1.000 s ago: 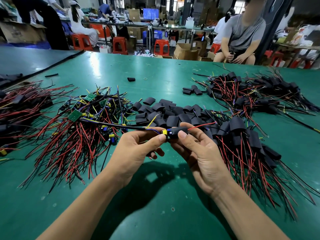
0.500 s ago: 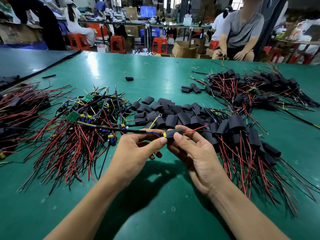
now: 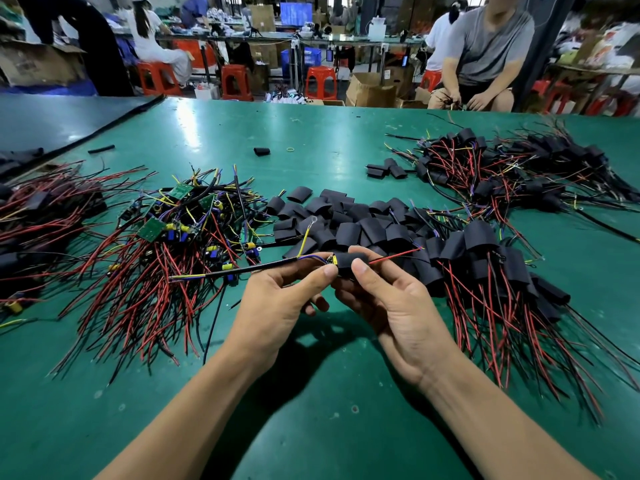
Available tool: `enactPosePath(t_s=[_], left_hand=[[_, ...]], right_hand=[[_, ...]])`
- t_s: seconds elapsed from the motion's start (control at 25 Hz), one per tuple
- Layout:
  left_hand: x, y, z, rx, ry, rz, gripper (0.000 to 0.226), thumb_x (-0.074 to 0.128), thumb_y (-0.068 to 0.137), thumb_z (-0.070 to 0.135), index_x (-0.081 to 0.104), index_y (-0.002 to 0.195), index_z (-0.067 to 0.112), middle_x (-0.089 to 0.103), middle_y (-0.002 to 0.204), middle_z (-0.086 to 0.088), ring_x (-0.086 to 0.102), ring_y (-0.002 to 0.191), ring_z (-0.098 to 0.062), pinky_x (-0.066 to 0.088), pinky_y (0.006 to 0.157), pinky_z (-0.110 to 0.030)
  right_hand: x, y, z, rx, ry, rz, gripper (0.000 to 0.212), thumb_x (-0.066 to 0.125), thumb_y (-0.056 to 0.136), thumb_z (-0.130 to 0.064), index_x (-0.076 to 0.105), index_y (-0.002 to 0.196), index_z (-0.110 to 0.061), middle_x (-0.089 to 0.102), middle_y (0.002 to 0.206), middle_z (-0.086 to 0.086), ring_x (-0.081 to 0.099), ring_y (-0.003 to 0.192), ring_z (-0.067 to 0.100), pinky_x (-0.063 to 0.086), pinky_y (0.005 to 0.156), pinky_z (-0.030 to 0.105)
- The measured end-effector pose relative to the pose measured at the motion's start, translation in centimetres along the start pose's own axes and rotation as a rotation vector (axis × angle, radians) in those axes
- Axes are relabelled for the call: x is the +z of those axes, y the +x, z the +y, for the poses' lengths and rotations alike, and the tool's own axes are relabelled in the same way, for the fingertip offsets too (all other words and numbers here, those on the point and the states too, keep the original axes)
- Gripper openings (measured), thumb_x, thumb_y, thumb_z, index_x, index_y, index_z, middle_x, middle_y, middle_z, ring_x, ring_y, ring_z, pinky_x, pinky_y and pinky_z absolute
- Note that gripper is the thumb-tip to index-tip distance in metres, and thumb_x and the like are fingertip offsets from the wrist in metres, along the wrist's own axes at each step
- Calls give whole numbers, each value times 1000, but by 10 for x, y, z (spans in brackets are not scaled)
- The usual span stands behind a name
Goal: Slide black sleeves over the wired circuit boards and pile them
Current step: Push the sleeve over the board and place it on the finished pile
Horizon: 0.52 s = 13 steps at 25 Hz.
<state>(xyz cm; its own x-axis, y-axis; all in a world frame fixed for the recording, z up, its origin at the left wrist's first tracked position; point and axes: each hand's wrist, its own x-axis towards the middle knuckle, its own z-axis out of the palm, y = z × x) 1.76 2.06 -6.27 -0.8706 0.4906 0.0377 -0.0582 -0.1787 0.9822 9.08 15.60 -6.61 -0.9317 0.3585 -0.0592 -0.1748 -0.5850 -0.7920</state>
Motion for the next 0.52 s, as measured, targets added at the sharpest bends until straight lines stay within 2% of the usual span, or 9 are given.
enactPosePath(t_s=[0.16,0.28,0.4,0.52], left_hand=[[1,-2,1,6,54,-25,20,73,79,31,80,96,22,75,82,-3,57,61,-14,47,56,-21],[2,-1,0,-45,41,-51,16,64,92,24,79,96,19,73,80,-6,61,61,-18,50,57,-26],[0,1,-1,-67,16,-41,14,66,90,21,79,96,17,74,83,-10,61,65,-22,51,62,-30],[-1,2,-5,-48,68,-21,12,70,88,20,78,93,14,75,86,-12,59,70,-21,49,71,-37]], right_hand=[[2,-1,2,25,-18,37,46,79,72,-23,69,113,-7,75,105,17,74,81,22,59,66,26],[2,0,2,1,-121,76,50,77,72,-27,67,115,-5,75,102,16,74,80,21,59,66,26],[2,-1,2,-16,-189,47,43,73,79,-25,66,118,-7,75,103,15,72,77,21,59,67,27],[3,-4,6,-71,-339,-4,27,67,91,-23,68,114,-10,77,96,7,71,71,18,57,63,25]])
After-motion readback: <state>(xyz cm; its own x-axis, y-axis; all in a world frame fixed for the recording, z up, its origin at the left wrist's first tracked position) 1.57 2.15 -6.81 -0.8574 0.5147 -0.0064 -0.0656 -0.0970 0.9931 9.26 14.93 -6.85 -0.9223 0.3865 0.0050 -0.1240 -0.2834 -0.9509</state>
